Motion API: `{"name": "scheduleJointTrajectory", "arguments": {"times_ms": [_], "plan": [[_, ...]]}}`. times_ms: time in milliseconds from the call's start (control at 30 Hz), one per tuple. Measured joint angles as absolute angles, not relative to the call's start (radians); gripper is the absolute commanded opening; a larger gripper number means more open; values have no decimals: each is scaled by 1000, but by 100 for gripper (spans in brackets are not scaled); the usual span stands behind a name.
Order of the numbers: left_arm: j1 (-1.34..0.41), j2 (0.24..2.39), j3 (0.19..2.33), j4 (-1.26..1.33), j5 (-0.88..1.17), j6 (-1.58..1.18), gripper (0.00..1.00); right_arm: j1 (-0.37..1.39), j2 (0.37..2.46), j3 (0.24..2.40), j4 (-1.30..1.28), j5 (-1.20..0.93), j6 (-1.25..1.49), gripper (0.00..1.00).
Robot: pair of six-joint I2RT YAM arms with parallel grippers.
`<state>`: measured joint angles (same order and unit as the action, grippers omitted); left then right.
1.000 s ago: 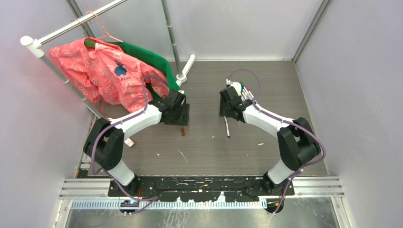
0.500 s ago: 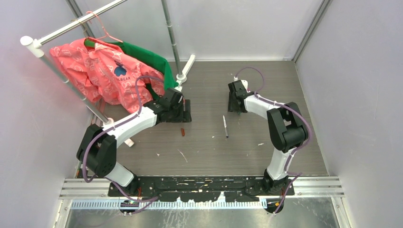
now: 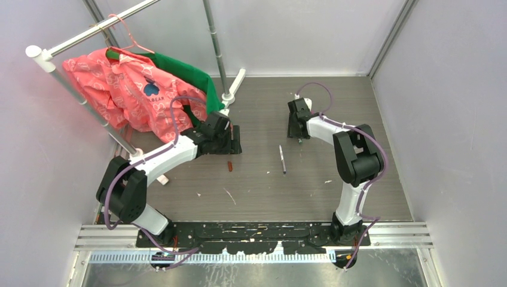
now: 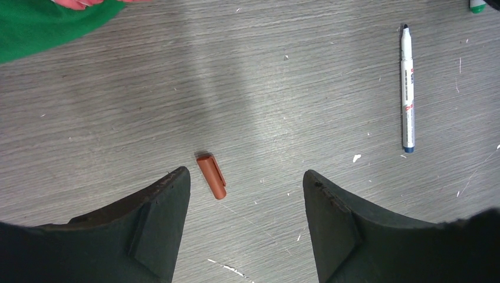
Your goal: Open the pen caps
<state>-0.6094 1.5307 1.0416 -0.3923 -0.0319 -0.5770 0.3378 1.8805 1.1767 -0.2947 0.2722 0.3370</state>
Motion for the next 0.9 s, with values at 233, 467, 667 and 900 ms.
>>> {"name": "scheduleJointTrajectory", "arguments": {"times_ms": [233, 467, 667, 900], "plan": [[-608, 1531, 1037, -383, -24, -591, 85, 319, 1917, 1221, -298, 252, 340, 24], [-575, 1497, 955, -303, 54, -645, 100, 315, 1922, 1225, -296, 237, 345, 7], [-561, 1438, 880, -227, 119, -686, 100, 315, 1913, 1210, -280, 234, 350, 1], [-551, 1372, 730, -53, 209, -772, 100, 359, 1855, 1137, -276, 231, 342, 1]]}}
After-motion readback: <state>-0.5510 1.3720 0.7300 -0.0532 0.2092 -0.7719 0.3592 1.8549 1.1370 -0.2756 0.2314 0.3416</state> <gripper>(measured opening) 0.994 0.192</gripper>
